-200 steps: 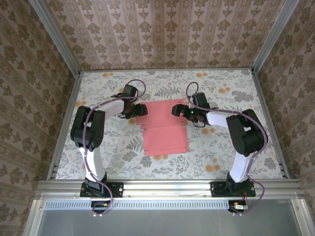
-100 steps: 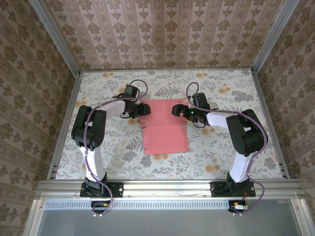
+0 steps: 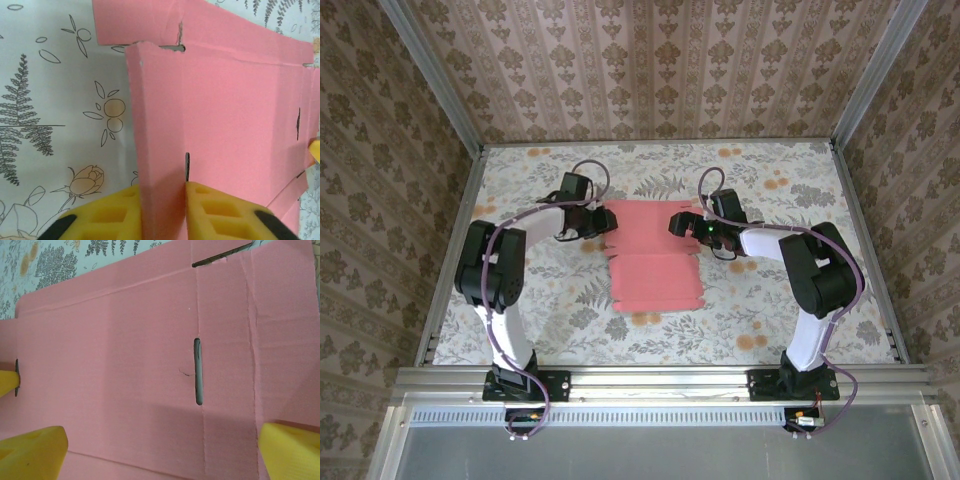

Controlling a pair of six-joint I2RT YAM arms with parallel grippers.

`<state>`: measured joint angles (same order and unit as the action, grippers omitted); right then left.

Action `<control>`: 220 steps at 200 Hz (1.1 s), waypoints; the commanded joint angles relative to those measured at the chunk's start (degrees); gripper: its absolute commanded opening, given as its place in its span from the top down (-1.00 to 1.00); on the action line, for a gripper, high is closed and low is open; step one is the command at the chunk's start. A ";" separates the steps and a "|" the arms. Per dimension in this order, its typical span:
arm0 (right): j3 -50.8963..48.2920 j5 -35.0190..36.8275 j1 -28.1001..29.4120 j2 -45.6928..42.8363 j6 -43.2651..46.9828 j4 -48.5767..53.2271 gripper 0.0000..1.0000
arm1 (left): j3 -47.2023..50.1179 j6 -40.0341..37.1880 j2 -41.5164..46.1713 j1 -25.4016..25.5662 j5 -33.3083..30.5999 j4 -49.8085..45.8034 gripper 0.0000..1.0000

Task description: Fold the paper box

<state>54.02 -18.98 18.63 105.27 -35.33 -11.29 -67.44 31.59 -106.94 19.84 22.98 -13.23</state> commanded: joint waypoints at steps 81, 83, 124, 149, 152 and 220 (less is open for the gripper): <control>-7.19 -2.81 1.41 -15.99 -1.24 7.80 -1.00 | -0.55 -5.28 17.41 -2.04 -10.08 -17.62 0.75; -7.42 -2.75 1.41 -16.68 -1.17 7.96 -1.00 | -0.69 -5.59 17.91 -2.09 -10.62 -18.41 0.75; -10.88 0.37 1.48 -29.92 0.90 14.52 -1.00 | -8.15 -10.67 28.39 -2.38 -23.77 -37.20 0.73; -11.49 4.76 1.47 -36.28 1.97 20.82 -1.00 | -16.65 -12.34 30.21 -0.54 -34.24 -49.99 0.71; -11.48 5.20 1.48 -37.10 1.97 21.53 -1.00 | -17.47 -12.42 30.11 -0.09 -35.60 -51.19 0.71; -12.29 8.11 0.67 -47.05 1.93 29.78 -1.00 | -40.11 -5.66 11.63 22.85 -57.38 -69.38 0.72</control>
<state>42.57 -12.80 20.08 61.28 -34.20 12.80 -98.65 21.98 -83.79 34.57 -22.28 -70.26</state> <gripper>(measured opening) 0.999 0.143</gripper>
